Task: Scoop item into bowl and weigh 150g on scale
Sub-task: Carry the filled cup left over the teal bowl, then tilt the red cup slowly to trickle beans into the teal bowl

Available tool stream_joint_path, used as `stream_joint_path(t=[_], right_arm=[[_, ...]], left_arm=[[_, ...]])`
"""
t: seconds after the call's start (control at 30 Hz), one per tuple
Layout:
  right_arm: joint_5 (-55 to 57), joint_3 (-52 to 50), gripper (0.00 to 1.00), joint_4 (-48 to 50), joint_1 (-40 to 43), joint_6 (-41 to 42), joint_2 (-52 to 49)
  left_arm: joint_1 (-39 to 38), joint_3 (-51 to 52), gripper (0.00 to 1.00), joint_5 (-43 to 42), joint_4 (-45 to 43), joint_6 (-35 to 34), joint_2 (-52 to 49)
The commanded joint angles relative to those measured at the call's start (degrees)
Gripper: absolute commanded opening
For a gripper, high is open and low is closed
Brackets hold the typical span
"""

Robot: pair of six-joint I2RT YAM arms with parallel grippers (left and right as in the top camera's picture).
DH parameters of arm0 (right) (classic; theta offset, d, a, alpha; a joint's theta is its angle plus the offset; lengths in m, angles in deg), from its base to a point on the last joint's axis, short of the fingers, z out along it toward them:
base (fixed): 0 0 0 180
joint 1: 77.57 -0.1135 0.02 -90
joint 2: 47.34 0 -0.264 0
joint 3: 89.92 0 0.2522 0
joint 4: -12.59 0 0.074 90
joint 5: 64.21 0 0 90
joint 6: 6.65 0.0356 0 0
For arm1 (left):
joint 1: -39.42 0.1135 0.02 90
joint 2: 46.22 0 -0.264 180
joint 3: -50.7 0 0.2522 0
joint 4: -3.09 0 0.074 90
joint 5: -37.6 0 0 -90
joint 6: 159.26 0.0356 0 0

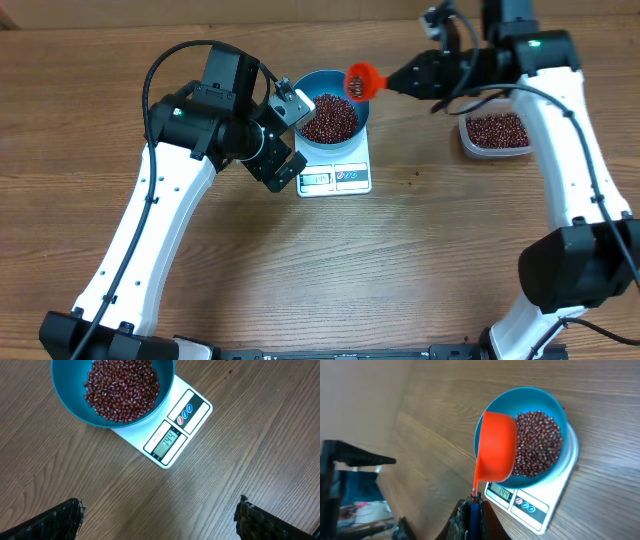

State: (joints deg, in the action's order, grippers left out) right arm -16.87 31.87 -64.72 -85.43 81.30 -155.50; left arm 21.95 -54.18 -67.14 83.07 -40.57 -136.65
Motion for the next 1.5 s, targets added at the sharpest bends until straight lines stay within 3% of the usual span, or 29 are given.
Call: stream_joint_path(t=[0.0, 0.43, 0.9, 1.47], right_arm=[[8.0, 1.8, 0.04, 1.1, -3.0, 3.8, 2.3], [27.3, 1.8, 0.04, 3.4, -12.3, 4.2, 2.3], [35.0, 1.7, 0.04, 6.7, -15.8, 4.2, 2.3], [35.1, 1.7, 0.04, 6.7, -16.2, -1.4, 2.3]], left_arm=[[0.2, 0.3, 0.99, -0.1, -0.1, 0.9, -0.3], [0.2, 0.3, 1.0, -0.1, -0.1, 0.9, -0.3], [0.2, 0.3, 0.99, 0.0, -0.1, 0.9, -0.3], [0.2, 0.3, 0.99, -0.1, -0.1, 0.9, -0.3]])
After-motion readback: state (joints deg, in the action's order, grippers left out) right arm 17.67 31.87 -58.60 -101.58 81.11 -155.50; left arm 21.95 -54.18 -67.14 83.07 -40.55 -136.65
